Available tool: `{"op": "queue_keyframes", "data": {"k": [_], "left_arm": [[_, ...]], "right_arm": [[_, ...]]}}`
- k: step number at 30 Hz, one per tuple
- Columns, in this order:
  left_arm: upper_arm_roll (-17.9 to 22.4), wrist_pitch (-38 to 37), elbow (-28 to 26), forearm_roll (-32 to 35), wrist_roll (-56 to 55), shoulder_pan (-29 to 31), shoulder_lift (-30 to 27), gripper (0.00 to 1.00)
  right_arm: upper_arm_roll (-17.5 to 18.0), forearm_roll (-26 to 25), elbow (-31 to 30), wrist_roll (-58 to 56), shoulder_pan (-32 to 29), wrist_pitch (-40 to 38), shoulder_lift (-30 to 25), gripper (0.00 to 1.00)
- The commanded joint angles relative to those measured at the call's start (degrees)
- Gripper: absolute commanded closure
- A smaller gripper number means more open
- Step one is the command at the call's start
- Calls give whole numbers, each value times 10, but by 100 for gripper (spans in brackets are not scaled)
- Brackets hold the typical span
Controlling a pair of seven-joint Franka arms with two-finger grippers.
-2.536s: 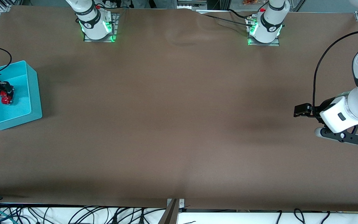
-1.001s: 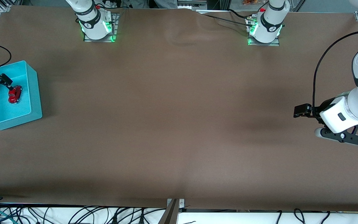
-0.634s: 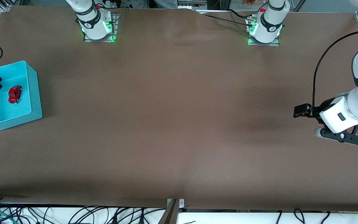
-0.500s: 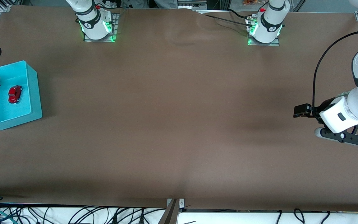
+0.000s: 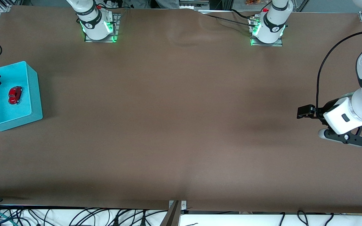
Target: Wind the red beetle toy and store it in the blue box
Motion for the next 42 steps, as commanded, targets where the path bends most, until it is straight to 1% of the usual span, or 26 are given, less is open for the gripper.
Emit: {"op": "queue_keyframes", "data": {"k": [1,3,5,7,8,12,14,17,22,26,33,39,42], "left_arm": [[4,-1,5,-12,13,1,-3,0],[4,-1,5,-12,13,1,-3,0],[4,-1,5,-12,13,1,-3,0],[4,-1,5,-12,13,1,-3,0],[4,-1,5,-12,13,1,-3,0],[4,-1,5,-12,13,1,-3,0],[4,-1,5,-12,13,1,-3,0],[5,-1,5,-12,13,1,-3,0],[5,-1,5,-12,13,1,-3,0],[5,-1,5,-12,13,1,-3,0],[6,-1,5,-12,13,2,-3,0],[6,-1,5,-12,13,1,-3,0],[5,-1,5,-12,13,1,-3,0]], "right_arm": [[-16,-102,77,63,-1,-151,-34,0],[-22,-127,104,85,2,-197,-36,0],[-24,-136,124,115,5,-246,-43,0],[-31,-140,134,147,14,-276,-54,0],[-37,-156,138,174,22,-294,-65,0],[-42,-221,153,262,41,-338,-95,0],[-42,-236,168,302,51,-370,-108,0],[-42,-239,197,335,65,-414,-116,0],[-48,-240,249,350,95,-480,-118,0],[-48,-258,263,394,118,-506,-130,0],[-57,-260,272,443,143,-567,-157,0],[-92,-261,291,483,165,-639,-169,0],[-114,-274,291,506,186,-665,-181,0]]}}
